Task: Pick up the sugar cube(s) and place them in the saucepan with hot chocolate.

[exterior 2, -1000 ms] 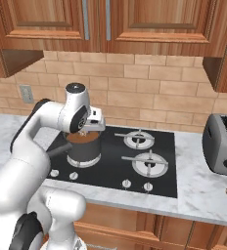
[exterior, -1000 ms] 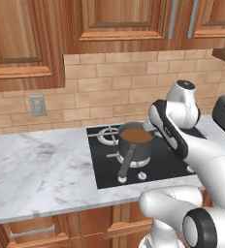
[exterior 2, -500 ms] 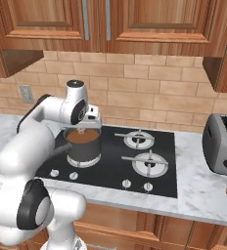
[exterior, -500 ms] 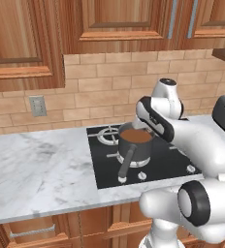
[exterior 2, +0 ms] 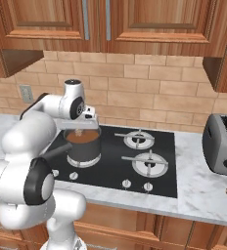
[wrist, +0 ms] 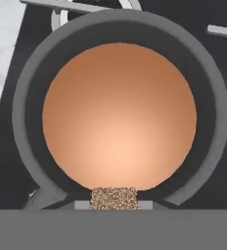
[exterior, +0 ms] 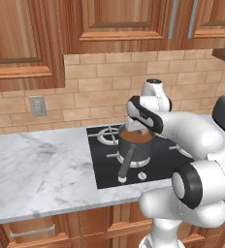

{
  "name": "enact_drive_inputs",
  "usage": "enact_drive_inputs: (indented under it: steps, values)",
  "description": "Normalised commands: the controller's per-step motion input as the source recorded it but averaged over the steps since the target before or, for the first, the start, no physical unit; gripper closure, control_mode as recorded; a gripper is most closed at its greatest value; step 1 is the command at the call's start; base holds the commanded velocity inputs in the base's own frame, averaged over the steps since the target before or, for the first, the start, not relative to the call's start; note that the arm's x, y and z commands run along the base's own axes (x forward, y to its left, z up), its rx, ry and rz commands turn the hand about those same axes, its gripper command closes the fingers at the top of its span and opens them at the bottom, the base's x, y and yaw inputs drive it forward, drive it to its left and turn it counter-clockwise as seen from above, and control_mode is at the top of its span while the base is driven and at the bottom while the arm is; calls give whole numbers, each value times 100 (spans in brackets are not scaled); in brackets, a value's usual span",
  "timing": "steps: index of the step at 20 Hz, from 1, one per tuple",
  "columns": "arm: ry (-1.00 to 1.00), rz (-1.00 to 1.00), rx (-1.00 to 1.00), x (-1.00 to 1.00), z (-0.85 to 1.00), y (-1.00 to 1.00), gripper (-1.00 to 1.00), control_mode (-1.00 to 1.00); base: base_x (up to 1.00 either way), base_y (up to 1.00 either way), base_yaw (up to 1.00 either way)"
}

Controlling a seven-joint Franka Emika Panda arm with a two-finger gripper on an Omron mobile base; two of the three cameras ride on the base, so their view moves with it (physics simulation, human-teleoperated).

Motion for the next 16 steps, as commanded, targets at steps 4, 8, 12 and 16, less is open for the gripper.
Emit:
enact_drive_inputs:
  steps: [4,8,12,16]
  values:
    - [4,0,-8,1,-26,19,100,-100,0,0,0]
    - [0,0,-1,5,-14,5,100,-100,0,0,0]
    - [1,0,0,1,-2,0,100,-100,0,0,0]
    - [8,0,0,0,0,0,-100,-100,0,0,0]
